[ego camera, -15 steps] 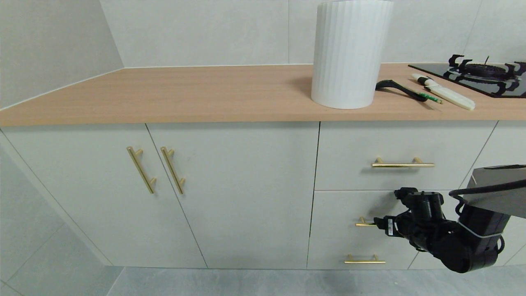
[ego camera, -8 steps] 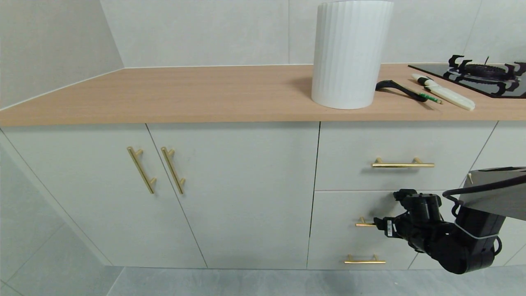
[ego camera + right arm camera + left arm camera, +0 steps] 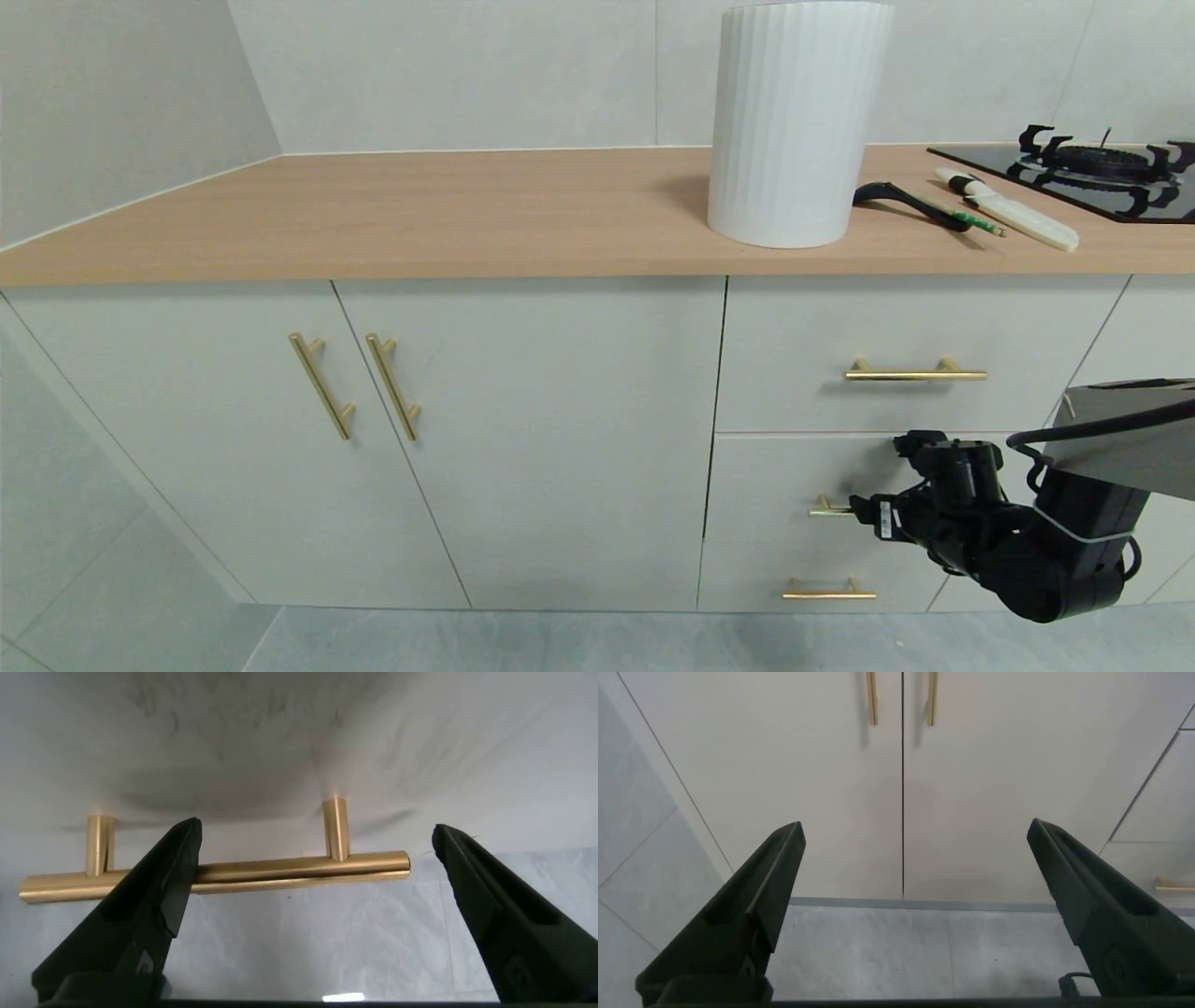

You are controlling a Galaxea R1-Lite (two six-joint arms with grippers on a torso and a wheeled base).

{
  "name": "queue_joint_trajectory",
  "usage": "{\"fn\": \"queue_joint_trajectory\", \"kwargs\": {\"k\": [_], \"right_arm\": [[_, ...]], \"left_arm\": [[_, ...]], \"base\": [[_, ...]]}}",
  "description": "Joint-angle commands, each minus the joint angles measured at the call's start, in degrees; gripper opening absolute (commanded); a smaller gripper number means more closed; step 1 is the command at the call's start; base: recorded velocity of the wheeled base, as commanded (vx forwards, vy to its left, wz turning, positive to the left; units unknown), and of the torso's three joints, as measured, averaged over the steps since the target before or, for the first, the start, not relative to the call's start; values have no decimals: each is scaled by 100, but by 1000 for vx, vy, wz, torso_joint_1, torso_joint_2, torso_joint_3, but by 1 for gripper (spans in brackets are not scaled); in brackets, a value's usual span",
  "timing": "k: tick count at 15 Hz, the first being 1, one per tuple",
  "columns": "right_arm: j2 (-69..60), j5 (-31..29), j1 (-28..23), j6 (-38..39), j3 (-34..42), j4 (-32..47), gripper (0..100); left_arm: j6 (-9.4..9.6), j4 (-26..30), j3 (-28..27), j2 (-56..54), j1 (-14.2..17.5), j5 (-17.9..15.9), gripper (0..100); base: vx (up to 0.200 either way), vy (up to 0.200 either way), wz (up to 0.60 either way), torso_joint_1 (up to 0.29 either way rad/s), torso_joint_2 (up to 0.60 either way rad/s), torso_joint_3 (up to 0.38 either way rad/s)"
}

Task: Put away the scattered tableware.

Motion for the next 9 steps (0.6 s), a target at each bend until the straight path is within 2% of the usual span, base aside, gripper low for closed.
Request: {"fn": "queue_joint_trajectory", "kwargs": {"k": [1, 6, 8, 9], "right_arm": [[-13, 1, 2, -1, 3, 7, 100], [-92, 1, 2, -1, 20, 121, 100], [-505, 27, 10, -9, 161, 534, 100], [-892, 89, 10, -106, 196, 1123, 100]], "left_arm": [[-1, -1, 0, 0, 2, 3, 100], [-1, -1, 0, 0, 2, 3, 100], [-1, -1, 0, 0, 2, 3, 100], [-1, -1, 0, 0, 2, 3, 100]], "base": [[0, 0, 0, 0, 0, 0], [0, 0, 0, 0, 0, 0], [0, 0, 0, 0, 0, 0], [0, 0, 0, 0, 0, 0]]}}
